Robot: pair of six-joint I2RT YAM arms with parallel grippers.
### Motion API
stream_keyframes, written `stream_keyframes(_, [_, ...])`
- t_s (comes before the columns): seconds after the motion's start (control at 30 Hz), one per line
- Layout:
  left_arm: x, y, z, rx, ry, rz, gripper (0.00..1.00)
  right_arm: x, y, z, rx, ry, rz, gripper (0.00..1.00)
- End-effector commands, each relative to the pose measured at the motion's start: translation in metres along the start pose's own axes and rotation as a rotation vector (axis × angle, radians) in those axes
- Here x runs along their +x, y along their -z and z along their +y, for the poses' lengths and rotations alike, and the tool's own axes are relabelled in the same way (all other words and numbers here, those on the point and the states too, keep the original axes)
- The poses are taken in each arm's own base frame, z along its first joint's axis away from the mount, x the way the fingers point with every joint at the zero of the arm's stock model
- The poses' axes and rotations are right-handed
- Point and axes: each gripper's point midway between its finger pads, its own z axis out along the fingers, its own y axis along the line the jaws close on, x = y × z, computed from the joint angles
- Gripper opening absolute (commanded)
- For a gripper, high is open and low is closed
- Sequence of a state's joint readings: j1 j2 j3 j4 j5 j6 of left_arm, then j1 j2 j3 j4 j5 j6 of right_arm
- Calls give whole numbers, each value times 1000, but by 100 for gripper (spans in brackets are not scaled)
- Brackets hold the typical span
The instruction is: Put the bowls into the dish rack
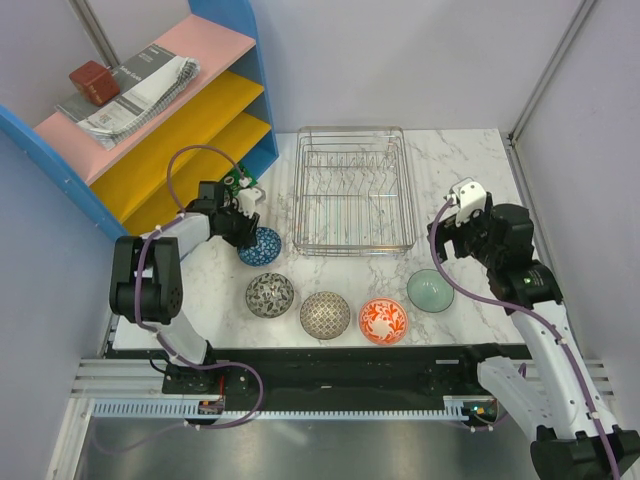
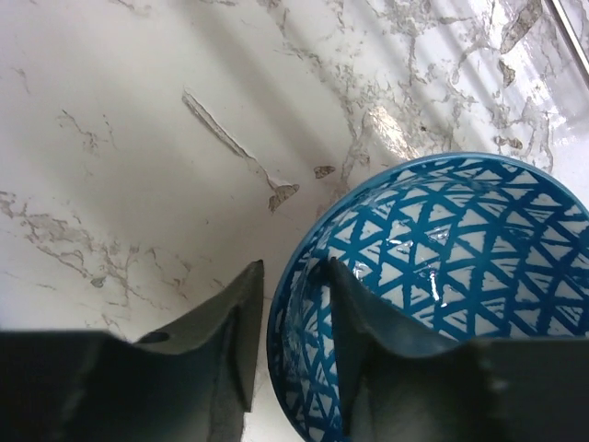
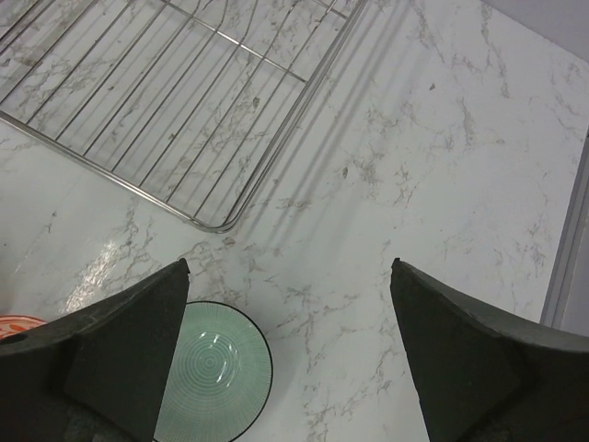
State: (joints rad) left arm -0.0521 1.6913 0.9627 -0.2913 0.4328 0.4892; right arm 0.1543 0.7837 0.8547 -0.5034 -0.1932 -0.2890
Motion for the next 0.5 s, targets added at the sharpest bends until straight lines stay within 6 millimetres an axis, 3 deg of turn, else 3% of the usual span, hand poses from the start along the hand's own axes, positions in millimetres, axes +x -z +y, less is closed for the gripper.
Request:
stream_keyframes(0.0, [-8,-1,1,33,-35,2,35,-20,3,5,-46,17,-34,98])
stream_keyframes(0.17, [-9,-1,1,35,-32,1,27,-28,1,7,-73,4,-37,98])
stream_keyframes(0.27, [-11,0,3,28,-30,2,13,-36,-1,9,-94,-7,-45,98])
stream_keyframes(0.3, [-12,0,4,26,-25,1,2,-41,-1,9,-101,-8,-55,98])
stream_keyframes(0.47, [-28,9,9,0,-34,-30,2,-57,-14,19,-182,-73,-50,98])
